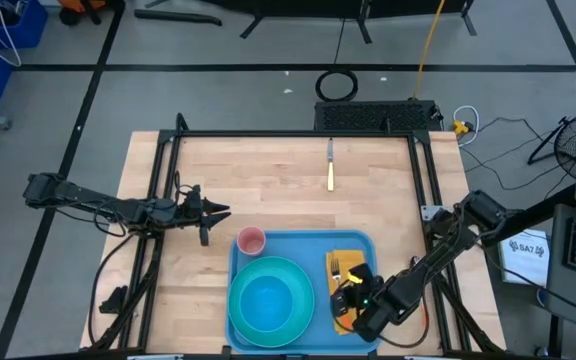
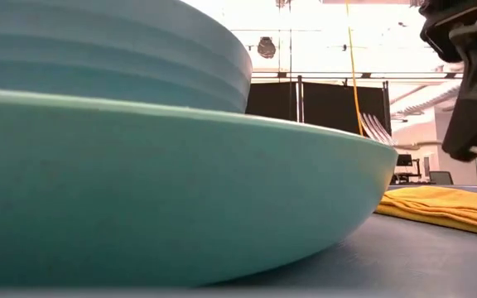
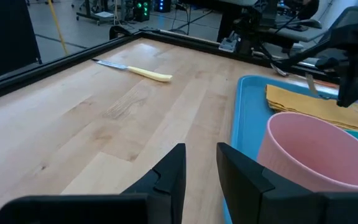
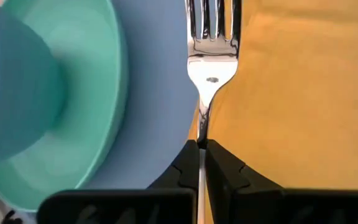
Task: Set up tray
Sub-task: Put the orange fork on the yellow table napkin, then put the orange spoon on the yellow table napkin to the right of the orange fork
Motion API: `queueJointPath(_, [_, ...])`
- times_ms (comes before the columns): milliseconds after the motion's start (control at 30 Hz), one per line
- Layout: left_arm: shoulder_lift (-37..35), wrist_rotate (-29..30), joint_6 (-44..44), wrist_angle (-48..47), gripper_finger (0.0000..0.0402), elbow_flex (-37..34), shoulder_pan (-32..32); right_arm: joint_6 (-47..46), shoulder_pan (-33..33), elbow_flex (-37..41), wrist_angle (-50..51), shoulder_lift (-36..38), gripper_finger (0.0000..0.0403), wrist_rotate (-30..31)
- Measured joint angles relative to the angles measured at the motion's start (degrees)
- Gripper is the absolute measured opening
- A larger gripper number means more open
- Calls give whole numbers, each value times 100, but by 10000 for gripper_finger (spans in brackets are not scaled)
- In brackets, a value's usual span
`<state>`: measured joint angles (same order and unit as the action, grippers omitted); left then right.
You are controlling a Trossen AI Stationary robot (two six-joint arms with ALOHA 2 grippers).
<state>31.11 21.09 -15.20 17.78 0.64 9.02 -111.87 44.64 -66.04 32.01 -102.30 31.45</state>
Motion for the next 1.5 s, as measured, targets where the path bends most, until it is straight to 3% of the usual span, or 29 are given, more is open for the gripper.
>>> queueJointPath(367, [0, -1, 28, -6, 93, 0, 1, -102, -141, 44, 418, -7, 4, 5])
queueJointPath(800, [-1, -4, 4, -11, 93, 0, 0, 283, -151, 669, -811, 3, 84, 0])
queueJointPath(1067, [-2, -7, -57, -105, 93, 0, 0, 774, -73, 673, 560, 1183, 83, 116])
queueJointPath(1167, [0, -9, -150, -189, 93, 0, 0, 449, 62, 671, 1363, 1646, 73, -301])
queueJointPath(1367, [0, -7, -163, -225, 93, 0, 0, -534, 383, 677, 2636, 1875, 46, -2322])
queueJointPath(1500, [0, -6, -162, -222, 93, 0, 0, -957, 641, 872, 2543, 1860, 36, -2735])
